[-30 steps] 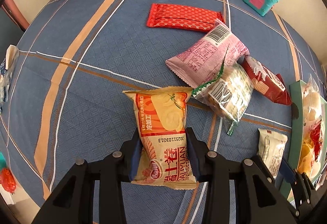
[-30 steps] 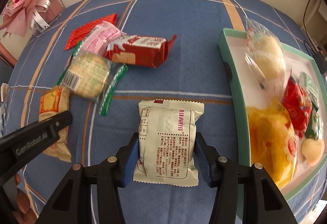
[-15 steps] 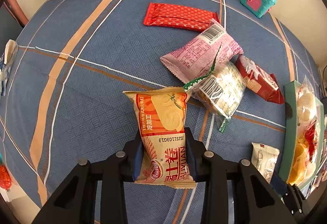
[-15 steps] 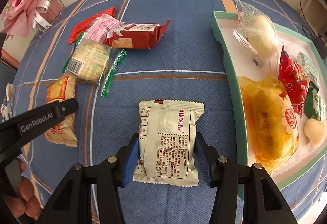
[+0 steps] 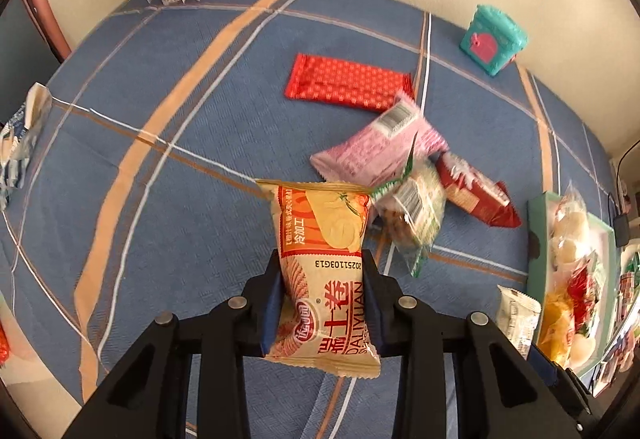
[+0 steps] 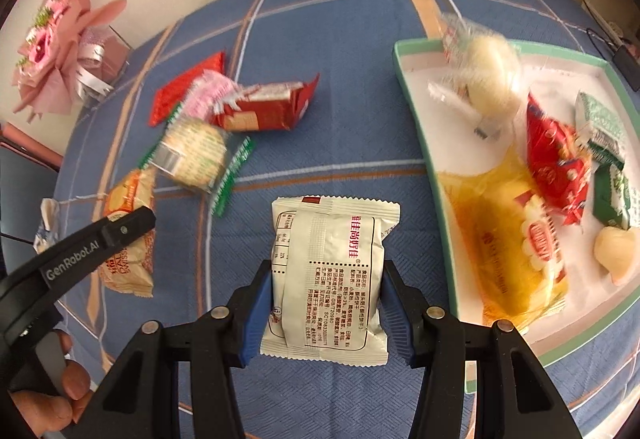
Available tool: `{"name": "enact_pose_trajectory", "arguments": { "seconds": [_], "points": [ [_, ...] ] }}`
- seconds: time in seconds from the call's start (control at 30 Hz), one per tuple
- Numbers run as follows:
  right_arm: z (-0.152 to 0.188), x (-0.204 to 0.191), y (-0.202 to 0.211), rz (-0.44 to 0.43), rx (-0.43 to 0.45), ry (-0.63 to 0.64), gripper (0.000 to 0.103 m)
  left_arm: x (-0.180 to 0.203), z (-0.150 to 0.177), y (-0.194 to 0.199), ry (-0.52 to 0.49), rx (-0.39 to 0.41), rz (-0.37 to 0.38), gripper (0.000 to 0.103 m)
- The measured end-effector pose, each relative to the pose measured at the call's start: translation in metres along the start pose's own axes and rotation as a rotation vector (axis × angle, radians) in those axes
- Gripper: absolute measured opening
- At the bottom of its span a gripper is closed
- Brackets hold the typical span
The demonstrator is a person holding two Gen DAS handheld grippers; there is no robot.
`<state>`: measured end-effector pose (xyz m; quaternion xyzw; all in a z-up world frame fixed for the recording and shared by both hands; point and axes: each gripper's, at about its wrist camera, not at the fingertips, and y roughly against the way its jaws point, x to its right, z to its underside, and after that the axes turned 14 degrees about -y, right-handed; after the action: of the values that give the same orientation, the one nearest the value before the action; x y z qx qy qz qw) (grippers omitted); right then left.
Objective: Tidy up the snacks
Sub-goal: 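Lift both packs and carry them over the white tray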
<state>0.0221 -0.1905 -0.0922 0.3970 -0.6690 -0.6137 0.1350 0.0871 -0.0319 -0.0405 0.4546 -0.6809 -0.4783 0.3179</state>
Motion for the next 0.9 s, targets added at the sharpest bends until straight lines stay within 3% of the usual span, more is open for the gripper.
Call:
{"name": "enact_pose_trajectory", "arguments": {
  "seconds": [0.47, 0.73, 0.9],
  "points": [
    [-0.014, 0.009, 0.061, -0.04, 0.117, -0.009, 0.054, 0.008, -0.018, 0.038, 0.003, 0.14, 0.016, 0.037],
    [-0.021, 0.013, 0.061, -0.036, 0.112, -0.014, 0.054, 0.031, -0.018, 0.031, -0.008, 0.119, 0.054, 0.037],
    [-0.03, 0.036, 0.069, -0.039, 0.128, -0.064, 0.054, 0.06, -0.02, 0.029, -0.05, 0.111, 0.085, 0.037]
  ]
}}
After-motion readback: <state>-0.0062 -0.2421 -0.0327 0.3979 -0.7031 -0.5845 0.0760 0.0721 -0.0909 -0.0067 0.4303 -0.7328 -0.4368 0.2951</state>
